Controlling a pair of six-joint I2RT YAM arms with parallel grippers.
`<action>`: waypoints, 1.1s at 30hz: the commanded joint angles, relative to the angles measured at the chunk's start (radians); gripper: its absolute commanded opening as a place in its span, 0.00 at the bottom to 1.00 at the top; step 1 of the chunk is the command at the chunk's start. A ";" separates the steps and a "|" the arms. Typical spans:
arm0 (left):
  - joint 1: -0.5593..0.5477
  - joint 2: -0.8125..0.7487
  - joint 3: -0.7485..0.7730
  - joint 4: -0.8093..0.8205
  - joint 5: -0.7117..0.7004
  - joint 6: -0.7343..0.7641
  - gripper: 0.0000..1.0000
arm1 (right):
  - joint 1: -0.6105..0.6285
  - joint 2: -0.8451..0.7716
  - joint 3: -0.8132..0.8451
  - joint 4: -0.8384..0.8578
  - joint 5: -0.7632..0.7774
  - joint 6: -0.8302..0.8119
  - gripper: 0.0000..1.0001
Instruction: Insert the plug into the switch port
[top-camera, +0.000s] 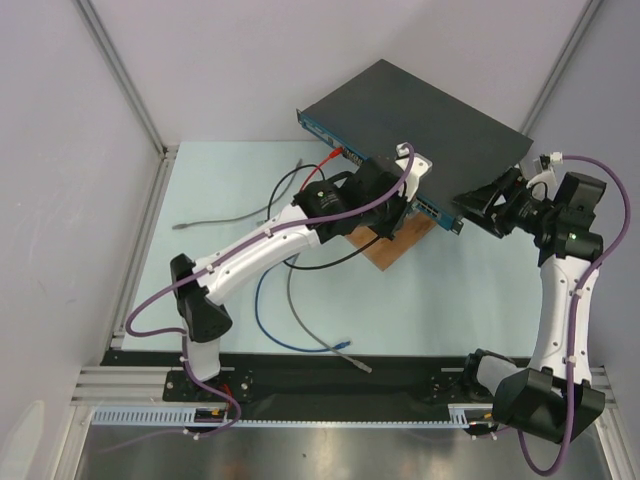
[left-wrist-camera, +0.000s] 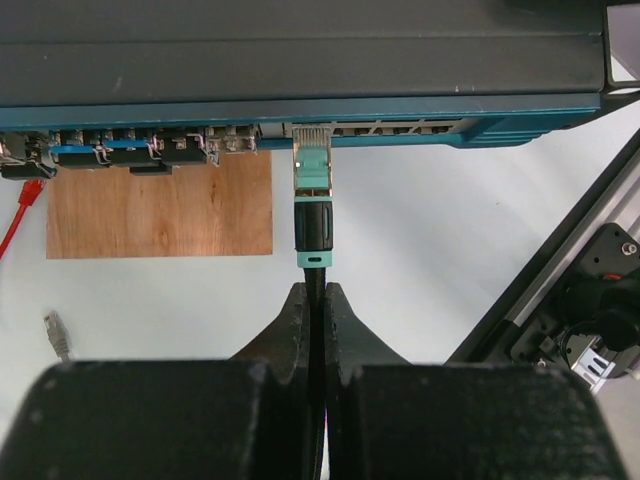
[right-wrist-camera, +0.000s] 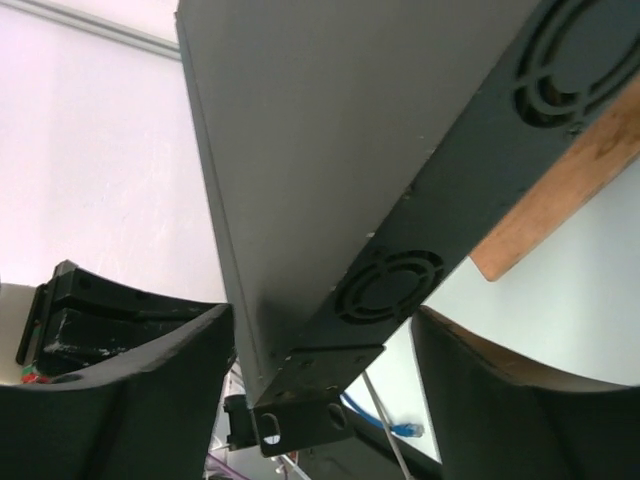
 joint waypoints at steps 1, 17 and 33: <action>-0.007 0.018 0.055 0.032 -0.004 0.016 0.00 | 0.011 -0.022 -0.010 0.060 0.000 0.031 0.74; 0.005 0.042 0.070 0.029 -0.042 0.047 0.00 | 0.029 -0.016 -0.058 0.134 -0.029 0.083 0.36; 0.045 0.065 0.130 0.008 -0.015 0.048 0.00 | 0.050 -0.007 -0.050 0.108 -0.008 0.042 0.03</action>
